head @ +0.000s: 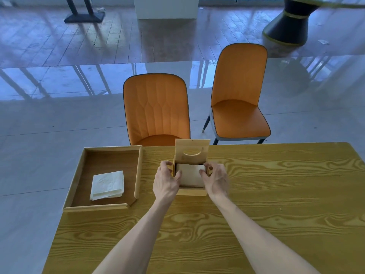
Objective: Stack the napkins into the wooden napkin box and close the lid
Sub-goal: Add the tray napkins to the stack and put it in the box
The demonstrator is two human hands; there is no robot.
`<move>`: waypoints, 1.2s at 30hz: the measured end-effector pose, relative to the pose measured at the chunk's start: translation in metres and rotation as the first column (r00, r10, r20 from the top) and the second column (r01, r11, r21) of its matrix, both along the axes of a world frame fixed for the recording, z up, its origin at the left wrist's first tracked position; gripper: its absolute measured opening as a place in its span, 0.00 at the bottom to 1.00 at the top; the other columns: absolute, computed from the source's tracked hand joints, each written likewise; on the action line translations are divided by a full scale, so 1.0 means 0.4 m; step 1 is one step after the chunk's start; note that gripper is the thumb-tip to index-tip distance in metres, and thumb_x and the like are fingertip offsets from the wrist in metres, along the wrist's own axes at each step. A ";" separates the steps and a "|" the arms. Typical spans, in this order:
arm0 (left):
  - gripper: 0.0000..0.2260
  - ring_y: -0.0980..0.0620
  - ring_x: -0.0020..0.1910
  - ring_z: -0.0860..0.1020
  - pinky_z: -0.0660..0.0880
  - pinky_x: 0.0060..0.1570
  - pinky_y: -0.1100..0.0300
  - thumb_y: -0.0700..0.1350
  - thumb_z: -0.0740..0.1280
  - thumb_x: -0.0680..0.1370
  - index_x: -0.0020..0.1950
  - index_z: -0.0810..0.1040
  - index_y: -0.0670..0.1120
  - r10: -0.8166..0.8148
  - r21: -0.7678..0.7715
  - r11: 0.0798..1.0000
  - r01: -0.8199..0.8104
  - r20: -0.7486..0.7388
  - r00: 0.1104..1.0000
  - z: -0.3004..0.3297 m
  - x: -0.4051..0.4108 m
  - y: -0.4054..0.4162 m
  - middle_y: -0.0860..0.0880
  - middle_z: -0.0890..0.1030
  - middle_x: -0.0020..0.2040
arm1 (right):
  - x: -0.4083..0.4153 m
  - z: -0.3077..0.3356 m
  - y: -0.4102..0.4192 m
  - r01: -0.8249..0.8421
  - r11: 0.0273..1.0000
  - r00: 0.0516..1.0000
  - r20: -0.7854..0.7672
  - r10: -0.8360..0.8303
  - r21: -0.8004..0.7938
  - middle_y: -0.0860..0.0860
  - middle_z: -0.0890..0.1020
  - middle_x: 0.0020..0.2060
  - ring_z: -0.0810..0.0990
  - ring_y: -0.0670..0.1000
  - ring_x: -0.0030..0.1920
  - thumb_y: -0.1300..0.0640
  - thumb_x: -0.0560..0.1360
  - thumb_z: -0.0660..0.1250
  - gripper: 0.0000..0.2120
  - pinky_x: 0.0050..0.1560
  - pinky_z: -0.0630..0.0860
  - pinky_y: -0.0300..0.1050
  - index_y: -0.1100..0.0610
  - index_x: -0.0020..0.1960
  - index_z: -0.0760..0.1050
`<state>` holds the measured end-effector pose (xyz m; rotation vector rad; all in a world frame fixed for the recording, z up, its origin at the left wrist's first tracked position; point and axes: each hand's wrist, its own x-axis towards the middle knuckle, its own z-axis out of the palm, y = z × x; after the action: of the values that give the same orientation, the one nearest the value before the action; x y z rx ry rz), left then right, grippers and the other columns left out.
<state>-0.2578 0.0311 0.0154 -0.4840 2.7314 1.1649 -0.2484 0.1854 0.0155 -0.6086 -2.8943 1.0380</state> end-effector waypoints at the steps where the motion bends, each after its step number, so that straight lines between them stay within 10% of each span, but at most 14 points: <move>1: 0.19 0.47 0.50 0.80 0.75 0.42 0.54 0.53 0.69 0.76 0.63 0.69 0.50 0.007 0.003 1.000 -0.007 0.007 1.000 0.000 -0.004 0.005 0.49 0.80 0.55 | -0.003 -0.004 0.001 -0.002 1.000 1.000 -0.014 0.002 -0.003 0.51 0.77 0.54 0.72 0.47 0.44 0.50 0.76 0.68 0.13 0.40 0.69 0.41 0.52 0.58 0.73; 14: 0.20 0.46 0.52 0.80 0.79 0.50 0.50 0.55 0.66 0.77 0.67 0.71 0.52 -0.066 -0.042 0.996 0.075 0.178 0.982 0.022 0.030 -0.026 0.50 0.82 0.56 | -0.018 -0.035 0.016 -0.022 0.995 0.999 0.038 0.026 -0.100 0.53 0.79 0.57 0.79 0.54 0.52 0.51 0.76 0.69 0.21 0.41 0.77 0.48 0.53 0.64 0.65; 19: 0.21 0.48 0.54 0.81 0.78 0.52 0.52 0.64 0.60 0.78 0.63 0.76 0.53 -0.127 -0.017 0.991 0.132 0.178 0.976 0.078 0.055 -0.130 0.50 0.83 0.57 | 0.012 0.047 -0.056 -0.087 0.982 0.932 -0.335 0.140 0.170 0.56 0.74 0.58 0.72 0.56 0.58 0.55 0.75 0.69 0.19 0.57 0.73 0.52 0.56 0.64 0.68; 22: 0.19 0.49 0.54 0.81 0.78 0.52 0.52 0.61 0.61 0.78 0.62 0.77 0.51 -0.121 -0.036 0.991 0.129 0.173 0.977 0.115 0.065 -0.223 0.48 0.83 0.58 | 0.027 0.101 -0.165 -0.230 0.954 0.869 -0.401 0.290 0.191 0.54 0.79 0.50 0.77 0.52 0.50 0.58 0.77 0.67 0.11 0.48 0.75 0.44 0.56 0.58 0.74; 26: 0.18 0.49 0.54 0.80 0.77 0.54 0.52 0.59 0.62 0.78 0.60 0.78 0.50 -0.067 -0.052 0.996 0.079 0.198 0.978 0.133 0.073 -0.367 0.49 0.82 0.57 | 0.039 0.116 -0.333 -0.373 0.920 0.873 -0.292 0.391 0.117 0.52 0.85 0.47 0.83 0.49 0.44 0.57 0.78 0.66 0.07 0.44 0.80 0.42 0.54 0.54 0.80; 36: 0.23 0.46 0.68 0.74 0.72 0.64 0.52 0.54 0.62 0.81 0.73 0.67 0.46 0.236 0.058 0.965 -0.257 0.246 0.940 0.061 0.091 -0.630 0.47 0.73 0.71 | -0.001 0.065 -0.605 -0.390 0.911 0.862 0.295 0.413 -0.135 0.57 0.76 0.68 0.74 0.56 0.68 0.53 0.81 0.61 0.22 0.67 0.71 0.48 0.61 0.72 0.68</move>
<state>-0.2213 -0.2210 0.0396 -0.9130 2.4550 1.1887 -0.2488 -0.0567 0.0416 -0.1775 -3.3818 1.1812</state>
